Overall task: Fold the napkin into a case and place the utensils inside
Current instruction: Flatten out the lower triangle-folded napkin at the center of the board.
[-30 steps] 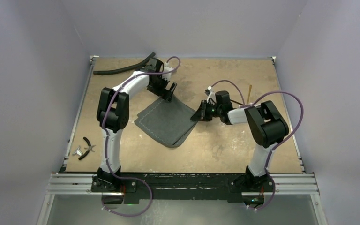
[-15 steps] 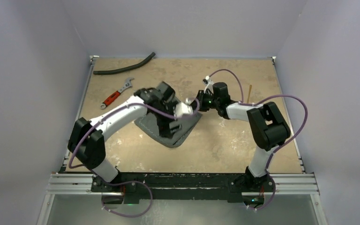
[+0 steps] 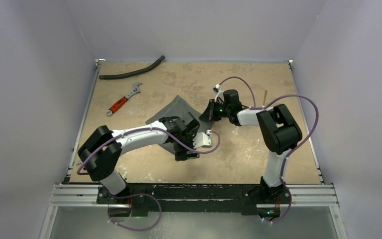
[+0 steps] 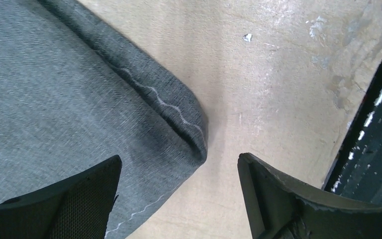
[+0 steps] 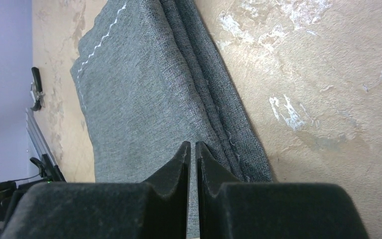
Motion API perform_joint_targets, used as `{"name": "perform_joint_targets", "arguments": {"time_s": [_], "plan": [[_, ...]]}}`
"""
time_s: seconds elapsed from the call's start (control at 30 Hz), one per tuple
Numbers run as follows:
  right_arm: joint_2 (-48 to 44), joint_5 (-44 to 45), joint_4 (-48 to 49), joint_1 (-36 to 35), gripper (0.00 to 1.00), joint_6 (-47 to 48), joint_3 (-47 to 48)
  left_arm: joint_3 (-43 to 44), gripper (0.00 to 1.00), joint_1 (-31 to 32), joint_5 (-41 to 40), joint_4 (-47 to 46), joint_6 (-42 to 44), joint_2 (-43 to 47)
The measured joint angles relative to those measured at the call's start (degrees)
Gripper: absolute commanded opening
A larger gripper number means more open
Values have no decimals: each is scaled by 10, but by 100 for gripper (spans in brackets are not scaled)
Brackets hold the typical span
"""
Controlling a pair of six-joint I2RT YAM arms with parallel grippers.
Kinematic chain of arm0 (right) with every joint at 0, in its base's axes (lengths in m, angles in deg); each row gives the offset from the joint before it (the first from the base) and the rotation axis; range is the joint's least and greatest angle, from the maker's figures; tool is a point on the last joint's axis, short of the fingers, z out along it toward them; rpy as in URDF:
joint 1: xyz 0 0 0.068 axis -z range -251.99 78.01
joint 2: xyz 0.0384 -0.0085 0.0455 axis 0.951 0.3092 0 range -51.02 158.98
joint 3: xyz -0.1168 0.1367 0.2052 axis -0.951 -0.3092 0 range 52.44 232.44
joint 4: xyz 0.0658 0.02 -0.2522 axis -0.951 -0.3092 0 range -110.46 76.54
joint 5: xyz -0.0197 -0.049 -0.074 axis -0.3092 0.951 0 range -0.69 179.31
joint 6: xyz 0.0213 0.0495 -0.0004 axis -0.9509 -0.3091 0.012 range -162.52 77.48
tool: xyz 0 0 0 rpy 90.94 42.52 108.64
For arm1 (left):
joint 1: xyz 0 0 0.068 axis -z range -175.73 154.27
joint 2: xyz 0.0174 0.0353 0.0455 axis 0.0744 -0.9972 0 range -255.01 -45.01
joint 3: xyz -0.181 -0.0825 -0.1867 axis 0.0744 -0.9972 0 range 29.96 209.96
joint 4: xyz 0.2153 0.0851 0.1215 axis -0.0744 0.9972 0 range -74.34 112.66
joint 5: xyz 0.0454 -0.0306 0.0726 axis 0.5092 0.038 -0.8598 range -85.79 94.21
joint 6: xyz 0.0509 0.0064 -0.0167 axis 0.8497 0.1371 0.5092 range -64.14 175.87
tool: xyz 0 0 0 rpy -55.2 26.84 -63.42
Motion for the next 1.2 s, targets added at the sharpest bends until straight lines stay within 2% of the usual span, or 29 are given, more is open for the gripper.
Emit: {"name": "perform_joint_targets", "arguments": {"time_s": [0.17,0.3,0.5,0.73,0.83,0.9,0.97,1.1,1.17,1.2], "plan": [[13,0,0,0,7,5,5,-39,79,26,-37,-29,-4,-5],[26,-3,1,0,4,5,5,-60,66,44,-87,-49,8,-6],[27,-5,4,0,2,5,5,-67,41,64,-155,-90,33,-8],[27,-7,4,1,0,4,5,-78,21,89,-209,-121,92,-13],[29,-12,6,1,0,4,5,-79,18,96,-229,-127,131,-12],[30,-15,7,2,0,4,5,-79,21,104,-238,-127,157,-9],[32,-16,9,2,0,3,5,-80,29,120,-244,-128,178,-4],[34,-18,13,3,0,3,6,-98,60,158,-228,-131,210,5],[34,-18,13,3,0,3,6,-107,87,171,-208,-122,219,4],[34,-18,13,3,0,3,6,-108,92,174,-203,-112,233,5]]}}
